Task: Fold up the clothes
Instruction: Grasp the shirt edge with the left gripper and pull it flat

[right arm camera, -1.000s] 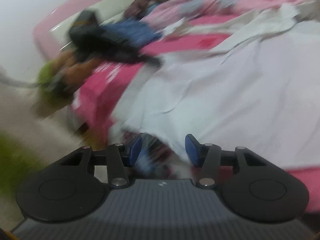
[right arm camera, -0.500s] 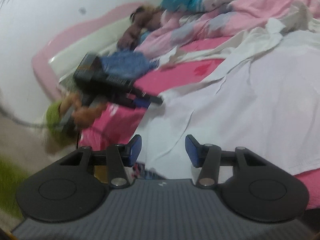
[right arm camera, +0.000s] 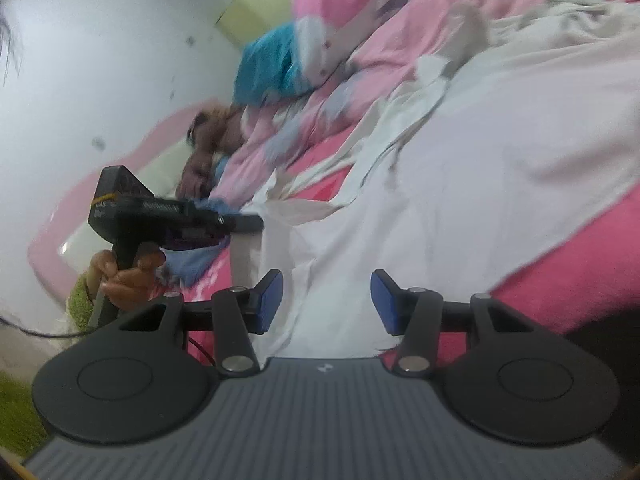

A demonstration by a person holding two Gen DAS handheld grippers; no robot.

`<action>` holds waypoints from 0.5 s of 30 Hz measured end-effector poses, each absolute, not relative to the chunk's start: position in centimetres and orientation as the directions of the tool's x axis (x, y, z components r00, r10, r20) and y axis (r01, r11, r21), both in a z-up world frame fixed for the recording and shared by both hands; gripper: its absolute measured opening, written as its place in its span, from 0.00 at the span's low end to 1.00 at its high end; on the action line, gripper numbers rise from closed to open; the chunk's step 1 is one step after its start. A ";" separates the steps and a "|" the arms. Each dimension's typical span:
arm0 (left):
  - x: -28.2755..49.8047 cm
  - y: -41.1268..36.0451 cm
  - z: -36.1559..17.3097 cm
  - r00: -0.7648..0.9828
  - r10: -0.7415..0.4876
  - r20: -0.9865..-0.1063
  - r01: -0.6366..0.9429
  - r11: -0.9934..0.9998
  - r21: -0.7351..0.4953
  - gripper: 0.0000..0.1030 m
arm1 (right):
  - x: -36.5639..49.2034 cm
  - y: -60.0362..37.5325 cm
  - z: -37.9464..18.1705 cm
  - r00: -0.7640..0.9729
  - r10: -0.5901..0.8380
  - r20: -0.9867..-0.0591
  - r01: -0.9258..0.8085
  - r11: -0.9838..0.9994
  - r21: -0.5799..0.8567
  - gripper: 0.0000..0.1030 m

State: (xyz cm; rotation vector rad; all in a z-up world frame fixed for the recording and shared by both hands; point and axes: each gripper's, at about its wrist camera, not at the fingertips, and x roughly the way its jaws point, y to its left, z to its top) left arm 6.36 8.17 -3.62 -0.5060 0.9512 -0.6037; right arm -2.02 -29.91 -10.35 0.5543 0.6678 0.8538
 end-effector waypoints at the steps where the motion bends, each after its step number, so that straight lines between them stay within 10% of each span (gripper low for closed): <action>1: 7.3 7.2 -3.5 0.422 -0.698 -0.579 0.261 0.705 -0.659 0.02 | -2.1 -30.5 -10.6 0.498 0.815 -0.297 -0.478 0.543 0.690 0.47; 15: 13.5 -5.1 -11.1 0.233 -0.689 -0.686 0.298 0.722 -0.624 0.02 | 1.1 -35.9 -10.0 0.733 0.581 -0.353 -0.275 0.729 0.627 0.41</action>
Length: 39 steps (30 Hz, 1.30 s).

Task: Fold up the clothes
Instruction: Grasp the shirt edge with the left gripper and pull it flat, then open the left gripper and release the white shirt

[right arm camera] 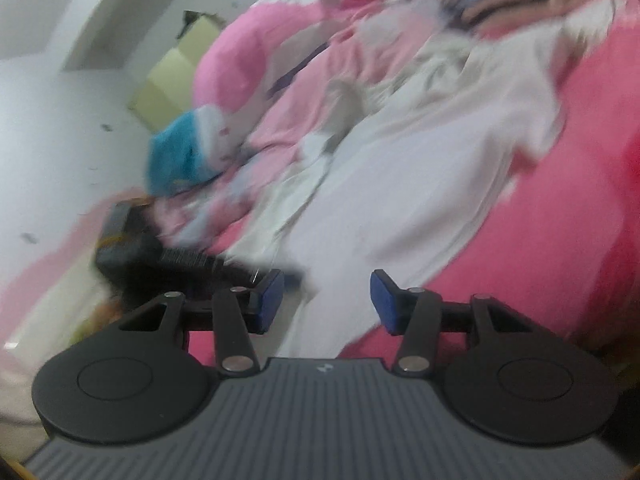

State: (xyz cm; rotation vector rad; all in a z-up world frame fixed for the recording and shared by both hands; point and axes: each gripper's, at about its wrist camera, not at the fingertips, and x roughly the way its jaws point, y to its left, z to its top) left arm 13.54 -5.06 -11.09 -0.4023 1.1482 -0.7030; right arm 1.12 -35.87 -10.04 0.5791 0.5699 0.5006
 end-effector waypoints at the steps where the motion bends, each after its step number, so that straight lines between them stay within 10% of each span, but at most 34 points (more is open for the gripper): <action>1: 13.6 -5.2 -11.6 0.230 -0.688 -0.688 0.291 0.724 -0.626 0.02 | 2.2 -35.2 -9.7 0.741 0.562 -0.368 -0.285 0.760 0.585 0.37; 15: 14.3 -4.6 -12.9 0.215 -0.731 -0.648 0.275 0.682 -0.678 0.04 | 3.4 -36.5 -10.9 0.734 0.236 -0.637 -0.125 0.969 0.215 0.28; 18: 14.3 -4.5 -12.4 0.212 -0.748 -0.629 0.280 0.663 -0.694 0.21 | 1.9 -37.2 -9.8 0.753 0.200 -0.627 -0.087 0.975 0.206 0.30; 20: 14.2 -4.4 -11.7 0.226 -0.764 -0.605 0.289 0.645 -0.707 0.44 | 1.0 -36.6 -9.0 0.770 0.254 -0.586 -0.123 0.959 0.255 0.31; 28: 14.3 -3.6 -11.1 0.260 -0.829 -0.495 0.245 0.553 -0.797 0.50 | -1.1 -31.9 -8.0 0.665 0.589 -0.460 -0.400 0.800 0.447 0.44; 39: 11.6 2.1 -8.8 0.384 -0.827 -0.411 0.291 0.530 -0.796 0.66 | 3.1 -25.2 -10.4 0.568 0.587 -0.577 -0.426 0.810 0.404 0.47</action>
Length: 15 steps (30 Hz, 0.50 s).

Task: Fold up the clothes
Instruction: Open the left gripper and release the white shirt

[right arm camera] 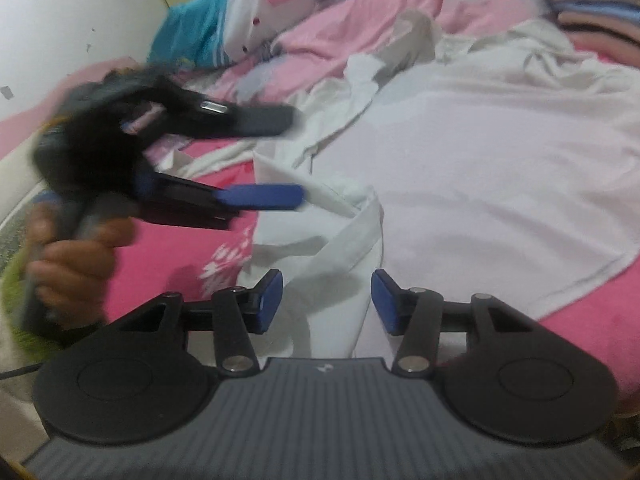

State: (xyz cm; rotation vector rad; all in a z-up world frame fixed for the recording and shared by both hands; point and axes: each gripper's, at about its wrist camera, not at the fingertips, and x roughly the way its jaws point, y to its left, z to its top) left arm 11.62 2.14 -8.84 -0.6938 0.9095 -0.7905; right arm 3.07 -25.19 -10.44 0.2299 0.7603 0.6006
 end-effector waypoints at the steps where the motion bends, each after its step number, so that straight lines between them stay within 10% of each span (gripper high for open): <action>1: 11.4 2.7 -8.6 0.396 -0.823 -0.407 0.298 0.535 -0.791 0.67 | 3.4 -24.9 -10.7 0.565 0.581 -0.586 -0.417 0.814 0.404 0.47; 15: 22.5 -0.8 -5.7 0.632 -0.377 -0.677 0.386 0.911 -0.147 0.56 | 2.5 -25.8 -10.0 0.611 0.601 -0.515 -0.429 0.798 0.422 0.47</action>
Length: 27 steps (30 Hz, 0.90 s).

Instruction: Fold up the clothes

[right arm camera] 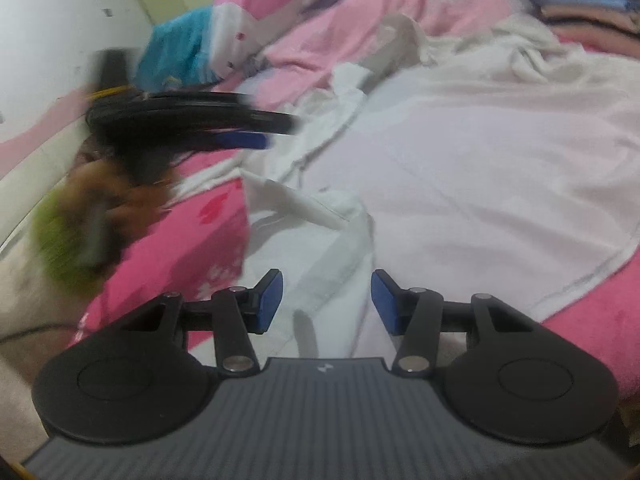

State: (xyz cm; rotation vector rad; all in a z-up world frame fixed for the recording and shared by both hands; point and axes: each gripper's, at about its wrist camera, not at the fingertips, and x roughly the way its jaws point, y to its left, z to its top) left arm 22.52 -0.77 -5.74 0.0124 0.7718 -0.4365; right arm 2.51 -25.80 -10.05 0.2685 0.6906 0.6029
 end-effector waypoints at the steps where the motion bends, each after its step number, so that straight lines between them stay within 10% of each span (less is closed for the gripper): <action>1: 23.9 -1.2 -6.1 0.636 -0.349 -0.688 0.378 0.918 -0.116 0.53 | 2.3 -25.6 -9.9 0.608 0.610 -0.508 -0.453 0.792 0.409 0.47; 6: 29.1 -3.8 -8.6 0.639 -0.228 -0.734 0.349 0.937 0.013 0.49 | 2.1 -24.5 -9.4 0.582 0.652 -0.486 -0.550 0.756 0.355 0.47; 13: 32.0 -3.3 -9.7 0.609 -0.197 -0.768 0.306 0.952 -0.001 0.05 | 3.8 -25.0 -10.4 0.565 0.664 -0.489 -0.544 0.746 0.384 0.47; 27: 37.5 3.2 -7.8 0.639 -0.531 -0.557 0.036 0.744 -0.667 0.05 | 4.1 -28.3 -11.0 0.612 0.639 -0.466 -0.457 0.766 0.451 0.45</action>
